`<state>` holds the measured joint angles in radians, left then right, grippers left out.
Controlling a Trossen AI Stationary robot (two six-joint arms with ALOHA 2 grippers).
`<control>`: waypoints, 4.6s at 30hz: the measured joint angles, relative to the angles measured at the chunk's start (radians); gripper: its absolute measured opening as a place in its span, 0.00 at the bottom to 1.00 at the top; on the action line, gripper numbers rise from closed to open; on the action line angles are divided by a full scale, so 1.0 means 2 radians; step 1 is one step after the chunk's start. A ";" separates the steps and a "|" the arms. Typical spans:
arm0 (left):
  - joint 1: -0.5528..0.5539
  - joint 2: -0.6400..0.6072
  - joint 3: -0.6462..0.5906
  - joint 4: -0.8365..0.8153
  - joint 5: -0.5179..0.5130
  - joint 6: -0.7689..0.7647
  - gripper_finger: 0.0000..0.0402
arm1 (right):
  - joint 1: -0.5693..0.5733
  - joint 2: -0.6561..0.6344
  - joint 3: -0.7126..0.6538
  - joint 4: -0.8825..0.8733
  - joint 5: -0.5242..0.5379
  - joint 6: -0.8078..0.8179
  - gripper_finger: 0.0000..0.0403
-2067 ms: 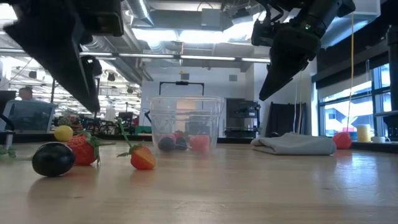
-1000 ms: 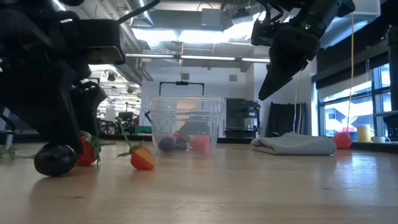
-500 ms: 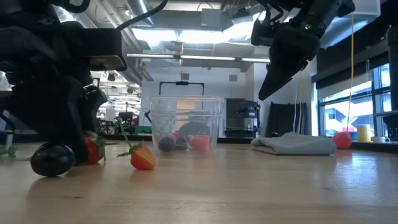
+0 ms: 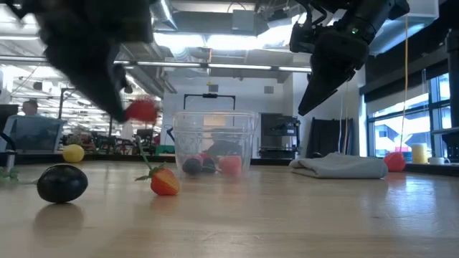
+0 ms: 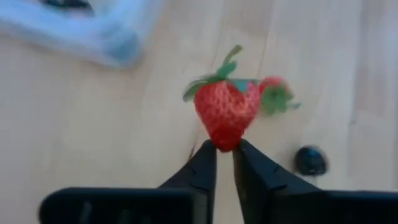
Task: Pick and placing Produce into tupperware
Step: Put the strawberry into the transparent bin, then put the bottom left strawberry into the transparent bin, then put the strawberry into the transparent bin
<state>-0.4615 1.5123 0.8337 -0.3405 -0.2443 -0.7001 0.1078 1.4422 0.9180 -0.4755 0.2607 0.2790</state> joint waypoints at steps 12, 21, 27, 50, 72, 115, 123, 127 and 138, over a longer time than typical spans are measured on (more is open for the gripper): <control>0.039 -0.095 0.000 -0.017 -0.040 0.011 0.00 | 0.000 0.000 0.000 0.000 0.000 0.001 0.75; 0.048 -0.103 0.000 -0.014 -0.030 0.011 0.01 | 0.000 0.000 0.000 0.000 -0.015 0.002 0.75; 0.048 -0.105 0.000 -0.014 -0.026 0.012 0.01 | 0.000 0.000 0.000 0.007 -0.119 -0.020 0.75; 0.048 -0.105 0.000 -0.019 0.053 0.179 0.02 | 0.091 0.022 0.000 0.213 -0.091 0.094 0.75; 0.023 -0.105 0.000 -0.071 0.067 0.199 0.01 | 0.171 0.277 0.089 0.336 -0.032 0.054 0.75; 0.017 -0.105 0.000 -0.083 0.058 0.184 0.03 | 0.103 0.261 0.368 -0.113 0.031 0.037 0.34; 0.017 -0.105 0.000 -0.082 0.058 0.179 0.00 | 0.011 0.264 0.360 -0.144 -0.011 0.042 0.35; 0.017 -0.105 0.000 -0.082 0.058 0.171 0.04 | -0.012 0.264 0.354 -0.140 -0.013 0.054 0.39; 0.017 -0.105 0.000 -0.082 0.058 0.168 0.31 | -0.026 0.264 0.354 -0.133 -0.014 0.056 0.45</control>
<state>-0.4267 1.3022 0.8337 -0.5041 -0.1287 -0.3644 0.0551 1.9694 1.6260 -0.7413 0.2337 0.3902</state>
